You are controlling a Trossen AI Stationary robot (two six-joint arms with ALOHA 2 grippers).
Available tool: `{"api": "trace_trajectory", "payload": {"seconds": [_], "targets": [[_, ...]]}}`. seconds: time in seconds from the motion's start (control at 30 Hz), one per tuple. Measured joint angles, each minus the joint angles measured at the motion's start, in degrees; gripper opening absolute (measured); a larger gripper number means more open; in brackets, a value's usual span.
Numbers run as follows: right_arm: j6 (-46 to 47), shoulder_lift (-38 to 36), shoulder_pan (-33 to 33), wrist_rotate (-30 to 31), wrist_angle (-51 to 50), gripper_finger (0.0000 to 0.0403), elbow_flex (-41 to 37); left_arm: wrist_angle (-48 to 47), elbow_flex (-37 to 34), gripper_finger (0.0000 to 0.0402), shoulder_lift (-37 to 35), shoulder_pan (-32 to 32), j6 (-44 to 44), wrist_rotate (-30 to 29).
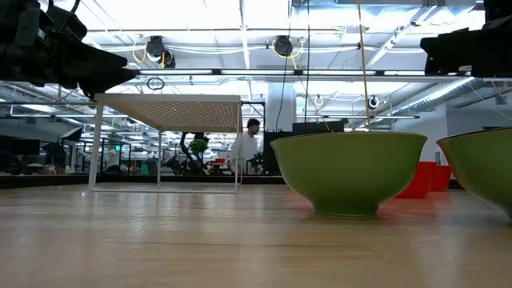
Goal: Pick & Place Mini bowls
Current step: Put the top right red bowl on the shelf
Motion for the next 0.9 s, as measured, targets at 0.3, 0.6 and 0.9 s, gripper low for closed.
{"api": "trace_trajectory", "payload": {"seconds": [0.3,0.6,0.9], "targets": [[-2.6,0.0,0.0,-0.4,13.1,0.0105,0.0,0.0,0.0,0.0193,0.0,0.0,0.0,0.0],[24.2,0.0,0.0,-0.1,23.5,0.0105,0.0,0.0,0.0,0.0193,0.0,0.0,0.0,0.0],[21.5,1.3,0.0,14.9,31.2,0.0105,0.5,0.0,0.0,0.0193,0.0,0.0,0.0,0.0]]}}
